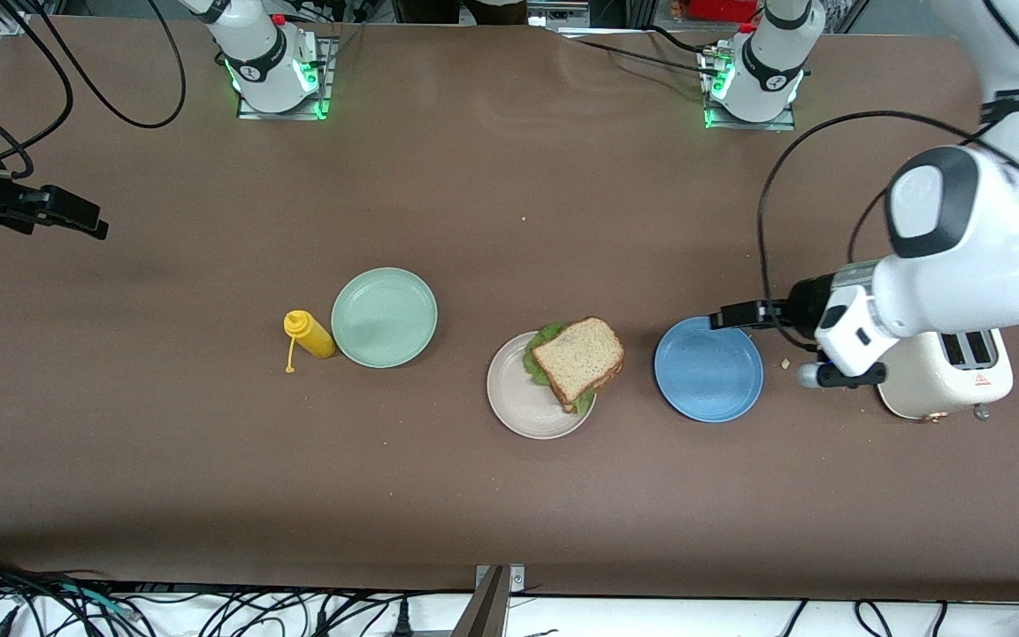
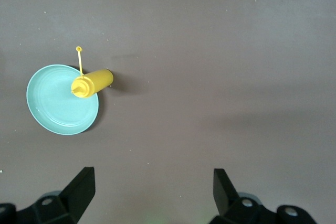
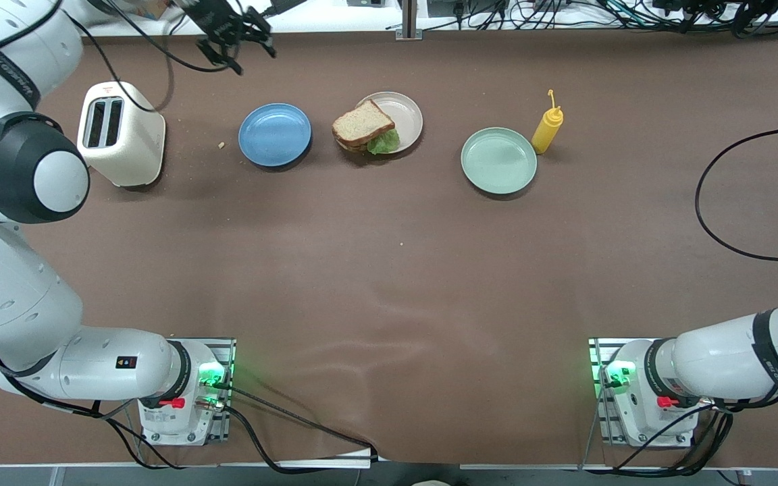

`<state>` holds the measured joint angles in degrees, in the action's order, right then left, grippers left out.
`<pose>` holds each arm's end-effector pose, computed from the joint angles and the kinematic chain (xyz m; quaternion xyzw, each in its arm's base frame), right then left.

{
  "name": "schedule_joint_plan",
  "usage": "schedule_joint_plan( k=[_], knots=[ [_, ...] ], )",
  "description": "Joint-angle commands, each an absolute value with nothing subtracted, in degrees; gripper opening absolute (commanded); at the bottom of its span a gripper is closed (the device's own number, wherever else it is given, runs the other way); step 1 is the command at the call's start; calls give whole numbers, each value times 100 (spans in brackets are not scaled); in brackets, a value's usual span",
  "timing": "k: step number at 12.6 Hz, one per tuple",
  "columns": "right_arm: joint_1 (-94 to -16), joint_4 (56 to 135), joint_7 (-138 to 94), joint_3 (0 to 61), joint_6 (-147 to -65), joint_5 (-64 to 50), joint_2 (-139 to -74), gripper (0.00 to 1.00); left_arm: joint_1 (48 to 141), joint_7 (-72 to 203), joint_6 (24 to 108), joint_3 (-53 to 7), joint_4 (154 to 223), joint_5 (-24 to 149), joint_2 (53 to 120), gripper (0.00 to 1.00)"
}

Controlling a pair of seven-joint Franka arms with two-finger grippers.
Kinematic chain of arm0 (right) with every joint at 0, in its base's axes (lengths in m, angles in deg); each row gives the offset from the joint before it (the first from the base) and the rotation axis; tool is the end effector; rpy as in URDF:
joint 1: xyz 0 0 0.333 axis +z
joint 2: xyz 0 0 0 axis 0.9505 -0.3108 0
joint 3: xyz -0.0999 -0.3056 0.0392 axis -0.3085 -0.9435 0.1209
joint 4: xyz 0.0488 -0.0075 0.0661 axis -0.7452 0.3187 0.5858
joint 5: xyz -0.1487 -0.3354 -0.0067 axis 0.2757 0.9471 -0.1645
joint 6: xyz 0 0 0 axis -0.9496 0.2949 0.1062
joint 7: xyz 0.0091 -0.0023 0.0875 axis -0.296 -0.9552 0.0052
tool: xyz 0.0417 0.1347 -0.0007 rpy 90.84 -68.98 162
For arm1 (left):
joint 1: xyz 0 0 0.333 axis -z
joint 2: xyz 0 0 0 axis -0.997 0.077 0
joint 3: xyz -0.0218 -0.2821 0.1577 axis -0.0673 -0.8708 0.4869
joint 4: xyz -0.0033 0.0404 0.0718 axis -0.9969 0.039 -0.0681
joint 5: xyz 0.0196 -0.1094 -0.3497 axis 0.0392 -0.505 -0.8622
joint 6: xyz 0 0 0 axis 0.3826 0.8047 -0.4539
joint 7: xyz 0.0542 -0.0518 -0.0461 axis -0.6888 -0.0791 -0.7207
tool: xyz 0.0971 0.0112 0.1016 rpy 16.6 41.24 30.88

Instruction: Make sandwich in beige plate with both arms

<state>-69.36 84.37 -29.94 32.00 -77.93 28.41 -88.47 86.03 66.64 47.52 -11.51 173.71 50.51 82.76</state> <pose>0.5474 -0.0092 0.5629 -0.9979 0.0389 0.0503 0.0122 0.6224 -0.1171 0.4390 0.9763 0.0430 -0.0969 0.1886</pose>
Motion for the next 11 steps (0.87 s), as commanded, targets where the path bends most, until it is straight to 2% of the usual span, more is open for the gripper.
schedule_joint_plan(
  k=[1,5,11],
  knots=[
    [-7198,8581,-2974,3450,-7744,2929,-8710,100,8558,6905,4140,-1185,16716,5905,8283,99],
    [-7181,8467,-2975,3423,-7726,3034,-8736,100,8602,7249,3806,-1194,16144,6934,8301,99],
    [-7119,8467,-2949,3458,-7630,3429,-8745,100,8286,7275,3840,-1212,16301,7016,8038,99]
  ],
)
